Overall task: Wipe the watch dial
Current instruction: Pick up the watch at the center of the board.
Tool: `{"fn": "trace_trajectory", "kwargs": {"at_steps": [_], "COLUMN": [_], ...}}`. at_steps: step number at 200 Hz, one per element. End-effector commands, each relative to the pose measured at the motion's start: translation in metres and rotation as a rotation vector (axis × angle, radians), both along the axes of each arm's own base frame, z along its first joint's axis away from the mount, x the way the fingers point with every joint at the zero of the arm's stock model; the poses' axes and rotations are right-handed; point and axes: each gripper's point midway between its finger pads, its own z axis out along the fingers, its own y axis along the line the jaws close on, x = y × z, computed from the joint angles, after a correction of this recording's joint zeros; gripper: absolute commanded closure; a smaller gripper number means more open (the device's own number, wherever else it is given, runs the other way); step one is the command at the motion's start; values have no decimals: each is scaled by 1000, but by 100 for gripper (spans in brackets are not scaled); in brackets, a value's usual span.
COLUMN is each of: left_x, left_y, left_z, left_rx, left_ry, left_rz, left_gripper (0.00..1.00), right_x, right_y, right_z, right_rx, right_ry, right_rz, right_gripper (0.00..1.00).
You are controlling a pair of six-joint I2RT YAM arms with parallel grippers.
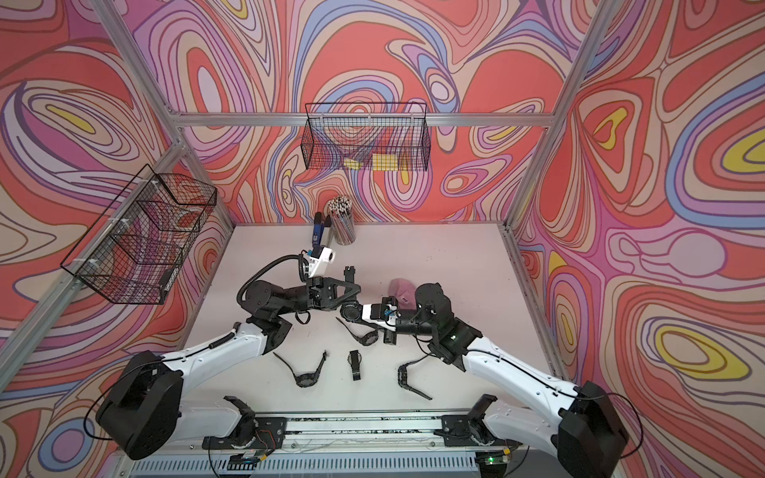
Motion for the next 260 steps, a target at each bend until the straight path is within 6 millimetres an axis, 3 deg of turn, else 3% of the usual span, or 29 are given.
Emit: {"fn": "trace_trajectory", "kwargs": {"at_steps": [1, 13, 36, 124, 172, 191, 235, 253, 257, 260], "left_x": [-16, -18, -22, -33, -36, -36, -30, -23, -20, -18], "left_y": [7, 7, 8, 10, 8, 7, 8, 7, 7, 7], "left_z": [24, 23, 22, 19, 5, -1, -2, 1, 1, 2], "left_rx": [-51, -39, -25, 14, 62, 105, 126, 117, 114, 112], "left_ry": [-99, -101, -106, -99, -67, -66, -97, -97, -96, -96], "left_rz": [-27, -35, -39, -77, -104, -105, -45, -15, -7, -3], "left_gripper": [97, 97, 88, 77, 90, 100, 100, 100, 100, 100], "right_x": [-5, -4, -4, 2, 5, 7, 11, 13, 14, 15], "right_y": [-2, -1, 2, 5, 5, 6, 8, 7, 6, 6], "right_z": [-22, -21, -22, -22, -22, -21, -30, -34, -35, -36], "right_rx": [-58, -57, -64, -71, -69, -67, -85, -85, -85, -84], "right_ry": [54, 57, 74, 72, 100, 124, 172, 196, 203, 210], "right_rz": [5, 4, 17, 6, 1, 11, 8, -17, -29, -37], "right_gripper": [100, 100, 100, 100, 100, 100, 100, 50, 34, 14]}}
